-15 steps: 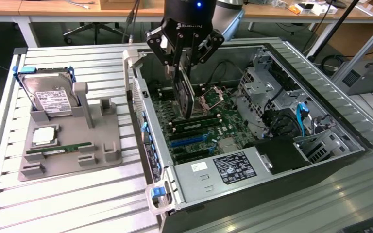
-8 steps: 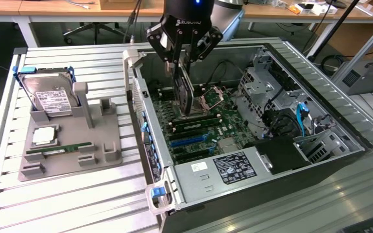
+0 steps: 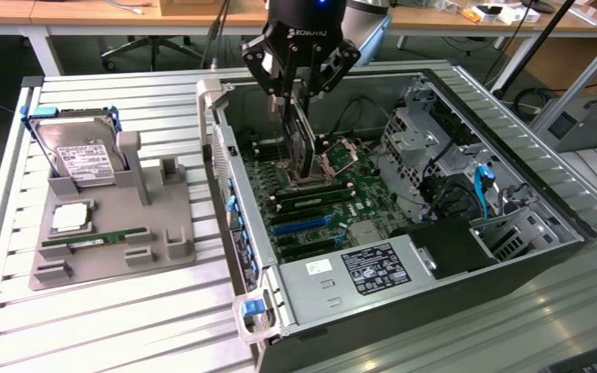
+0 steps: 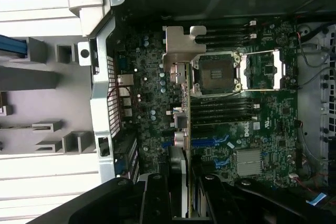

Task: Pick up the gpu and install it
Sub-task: 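Pick up the gpu and move the gpu toward the slot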

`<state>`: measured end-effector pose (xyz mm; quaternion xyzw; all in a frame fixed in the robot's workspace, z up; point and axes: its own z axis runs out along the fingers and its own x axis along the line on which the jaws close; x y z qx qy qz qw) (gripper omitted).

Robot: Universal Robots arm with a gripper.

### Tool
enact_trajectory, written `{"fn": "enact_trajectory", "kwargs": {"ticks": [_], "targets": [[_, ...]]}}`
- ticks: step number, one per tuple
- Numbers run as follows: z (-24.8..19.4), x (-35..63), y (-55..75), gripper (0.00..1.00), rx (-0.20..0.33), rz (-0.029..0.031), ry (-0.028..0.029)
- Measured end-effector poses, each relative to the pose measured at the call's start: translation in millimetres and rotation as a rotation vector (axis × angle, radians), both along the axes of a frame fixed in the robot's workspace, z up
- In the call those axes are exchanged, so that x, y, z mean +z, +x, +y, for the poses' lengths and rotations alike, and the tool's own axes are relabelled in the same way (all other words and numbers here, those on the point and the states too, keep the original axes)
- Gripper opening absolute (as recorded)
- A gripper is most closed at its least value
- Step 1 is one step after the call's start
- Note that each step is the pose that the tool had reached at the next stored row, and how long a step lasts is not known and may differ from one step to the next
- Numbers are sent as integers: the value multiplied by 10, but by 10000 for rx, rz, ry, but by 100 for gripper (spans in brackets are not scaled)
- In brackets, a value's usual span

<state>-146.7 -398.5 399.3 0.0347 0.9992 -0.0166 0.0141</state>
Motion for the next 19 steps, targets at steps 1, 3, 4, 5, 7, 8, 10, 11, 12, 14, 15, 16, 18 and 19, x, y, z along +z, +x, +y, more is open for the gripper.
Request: {"fn": "enact_trajectory", "kwargs": {"ticks": [1,3,4,5,7,8,10,11,12,14,15,16,18,19], "targets": [[6,-3,13,27,0,0,-15],[14,-12,53,27,-1,1,-46],[17,-15,66,27,-1,0,-54],[19,-18,81,27,-1,0,-60],[21,-23,105,27,-1,0,-70],[21,-25,116,27,-1,0,-74],[22,-29,137,27,-2,0,-82],[22,-31,148,27,-1,0,-86],[22,-33,160,27,-1,0,-95],[22,-36,175,27,-1,0,-104],[22,-38,184,27,-1,0,-109],[22,-40,197,27,-1,0,-115],[22,-44,221,27,-1,0,-128],[22,-45,227,27,-1,0,-133]]}}
